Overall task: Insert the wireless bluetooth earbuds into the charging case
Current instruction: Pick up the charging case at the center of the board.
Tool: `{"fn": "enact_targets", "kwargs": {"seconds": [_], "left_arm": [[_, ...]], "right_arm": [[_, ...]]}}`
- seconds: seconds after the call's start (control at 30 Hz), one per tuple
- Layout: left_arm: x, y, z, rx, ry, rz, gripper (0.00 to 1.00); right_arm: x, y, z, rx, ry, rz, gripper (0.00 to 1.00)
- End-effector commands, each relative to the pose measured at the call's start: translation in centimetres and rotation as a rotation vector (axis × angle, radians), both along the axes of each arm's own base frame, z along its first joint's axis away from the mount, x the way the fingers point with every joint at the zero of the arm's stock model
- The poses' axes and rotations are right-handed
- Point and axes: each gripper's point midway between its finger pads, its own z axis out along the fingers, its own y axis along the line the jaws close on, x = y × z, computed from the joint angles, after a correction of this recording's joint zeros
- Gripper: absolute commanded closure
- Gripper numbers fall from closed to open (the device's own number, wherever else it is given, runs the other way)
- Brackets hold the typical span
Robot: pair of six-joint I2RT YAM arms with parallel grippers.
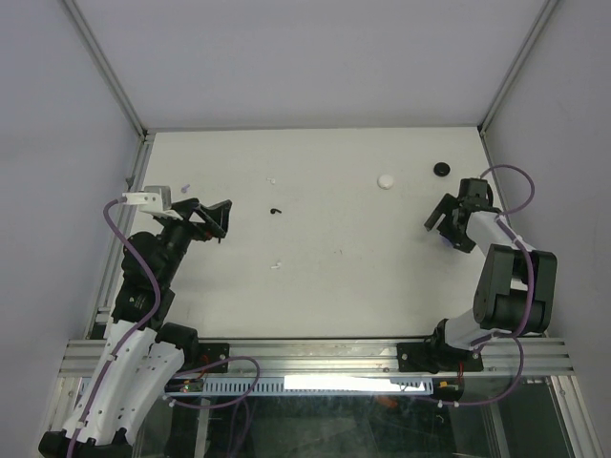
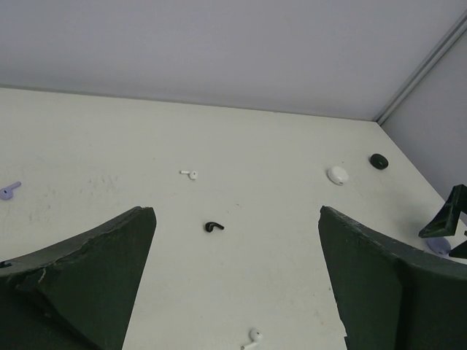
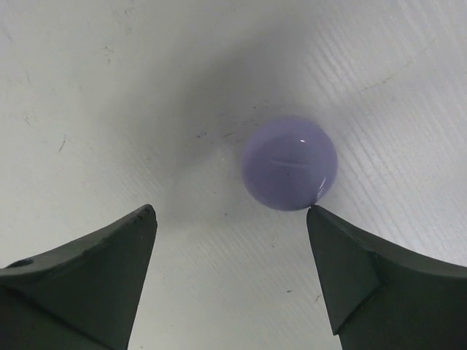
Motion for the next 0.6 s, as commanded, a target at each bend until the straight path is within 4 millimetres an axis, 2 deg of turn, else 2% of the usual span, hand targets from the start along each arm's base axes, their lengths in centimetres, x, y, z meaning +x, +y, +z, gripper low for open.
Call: {"fn": "enact_targets", "kwargs": {"seconds": [0.0, 0.17, 0.57], "left_arm": [[-0.3, -0.3, 1.6, 0.007, -0.069, -0.018, 0.01], [-0.4, -0.4, 1.6, 0.011, -0.069, -0.021, 0.01], [-0.5, -0.5, 1.7, 0.01, -0.074, -0.025, 0.01]], "right_arm": [[1.0, -1.1, 1.8, -0.079, -0.032, -0.011, 0.14], [0.5, -3.1, 2.0, -0.183, 0.011, -0.064, 0.17], [0.7, -3.3, 0.4, -0.179, 0.035, -0.122, 0.29]]}}
